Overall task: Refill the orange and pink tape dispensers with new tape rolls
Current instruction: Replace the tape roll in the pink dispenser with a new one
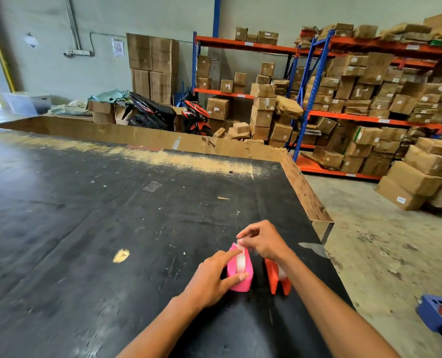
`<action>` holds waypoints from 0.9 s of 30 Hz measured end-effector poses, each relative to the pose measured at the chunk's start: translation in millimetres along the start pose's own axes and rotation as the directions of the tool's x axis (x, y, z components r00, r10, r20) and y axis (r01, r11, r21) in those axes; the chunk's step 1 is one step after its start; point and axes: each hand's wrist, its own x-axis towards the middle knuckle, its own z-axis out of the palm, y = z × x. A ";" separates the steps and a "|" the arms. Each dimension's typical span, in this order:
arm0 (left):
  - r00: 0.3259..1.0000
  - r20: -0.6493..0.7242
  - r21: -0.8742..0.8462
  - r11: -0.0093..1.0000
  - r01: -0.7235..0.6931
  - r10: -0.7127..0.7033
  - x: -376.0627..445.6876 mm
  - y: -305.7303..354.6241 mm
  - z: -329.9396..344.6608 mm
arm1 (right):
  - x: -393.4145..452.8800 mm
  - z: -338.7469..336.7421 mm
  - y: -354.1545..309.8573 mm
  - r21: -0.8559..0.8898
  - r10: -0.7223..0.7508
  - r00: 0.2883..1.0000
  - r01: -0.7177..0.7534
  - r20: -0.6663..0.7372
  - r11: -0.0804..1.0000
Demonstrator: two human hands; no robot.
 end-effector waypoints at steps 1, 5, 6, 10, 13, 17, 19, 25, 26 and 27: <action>1.000 -0.002 0.023 1.000 -0.004 0.004 -0.5 -0.1 0.0 | 3.5 -0.9 0.6 -0.003 0.002 1.000 -0.002 0.021 1.000; 1.000 -0.014 0.068 0.998 -0.011 0.012 -1.1 1.6 -1.0 | 22.0 -7.8 0.3 -0.014 -0.004 0.993 0.005 0.119 1.000; 1.000 -0.018 0.078 0.997 -0.013 0.014 -1.2 1.9 -1.1 | 26.7 -8.6 0.9 -0.012 -0.011 0.990 0.013 0.140 1.000; 1.000 -0.019 0.079 0.997 -0.014 0.015 -1.3 4.0 -2.7 | 40.1 -8.0 5.9 -0.018 0.012 0.978 -0.009 0.207 1.000; 1.000 -0.009 0.072 0.997 -0.015 0.016 -1.0 5.7 -3.7 | 48.2 -7.1 10.3 -0.040 0.064 0.963 -0.055 0.263 0.998; 1.000 0.010 0.081 0.997 -0.018 0.017 0.8 7.1 -6.2 | 55.5 -7.8 10.1 -0.114 0.177 0.920 -0.146 0.350 0.983; 1.000 0.018 0.075 0.997 -0.013 0.011 2.2 7.0 -7.4 | 56.8 -7.1 9.0 -0.143 0.221 0.902 -0.180 0.371 0.973; 1.000 0.027 0.034 0.999 0.001 -0.002 3.4 7.8 -8.1 | 57.5 -3.1 1.8 -0.241 0.292 0.886 -0.214 0.360 0.947; 1.000 0.028 0.011 1.000 0.004 -0.005 4.0 8.4 -8.6 | 56.5 -3.3 1.6 -0.248 0.297 0.891 -0.219 0.342 0.944; 1.000 0.028 -0.009 1.000 0.011 -0.010 4.7 7.3 -8.2 | 54.9 -2.7 2.1 -0.249 0.299 0.896 -0.223 0.328 0.942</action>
